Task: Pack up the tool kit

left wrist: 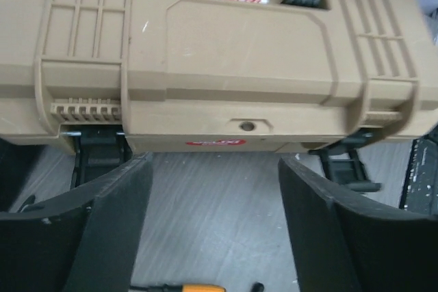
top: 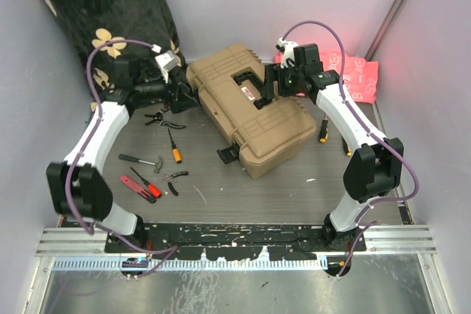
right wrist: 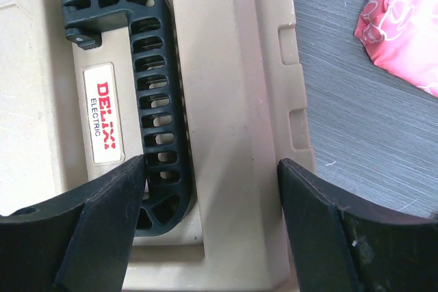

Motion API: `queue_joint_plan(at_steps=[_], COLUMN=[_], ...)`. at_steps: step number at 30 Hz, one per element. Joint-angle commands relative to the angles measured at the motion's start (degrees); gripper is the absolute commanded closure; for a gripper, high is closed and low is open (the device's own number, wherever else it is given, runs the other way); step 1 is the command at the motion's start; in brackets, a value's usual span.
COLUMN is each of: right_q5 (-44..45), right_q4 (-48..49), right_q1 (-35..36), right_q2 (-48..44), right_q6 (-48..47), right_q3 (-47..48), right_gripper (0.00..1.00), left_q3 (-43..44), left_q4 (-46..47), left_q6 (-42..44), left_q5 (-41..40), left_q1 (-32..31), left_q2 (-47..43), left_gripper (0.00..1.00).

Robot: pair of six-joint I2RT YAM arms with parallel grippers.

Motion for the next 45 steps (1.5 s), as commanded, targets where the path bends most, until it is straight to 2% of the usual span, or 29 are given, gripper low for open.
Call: queue_joint_plan(at_steps=[1, 8, 15, 22, 31, 45], right_q5=[-9.3, -8.9, -9.2, -9.6, -9.6, -9.8], right_q4=[-15.2, -15.3, -14.3, -14.3, -14.3, -14.9], right_q1=[3.0, 3.0, 3.1, 3.0, 3.1, 3.0], right_q2=[7.0, 6.6, 5.9, 6.5, 6.9, 8.3], right_q6=[2.0, 1.8, 2.2, 2.2, 2.2, 2.0], right_q3=[-4.1, -4.6, -6.7, -6.4, -6.5, -5.5], right_gripper=[0.22, 0.22, 0.22, 0.22, 0.22, 0.22], left_q3=[3.1, 4.5, 3.8, 2.5, 2.2, 2.4], left_q4=[9.6, 22.9, 28.4, 27.3, 23.7, 16.6], left_q6=[0.4, -5.3, -8.1, -6.4, -2.4, 10.4], left_q5=[4.3, 0.7, -0.6, -0.5, -0.2, 1.1], left_q1=[0.2, 0.2, -0.3, -2.2, -3.6, -3.4], left_q2=[7.4, 14.1, 14.9, 15.0, 15.5, 17.0], left_gripper=[0.30, 0.38, 0.49, 0.54, 0.54, 0.57])
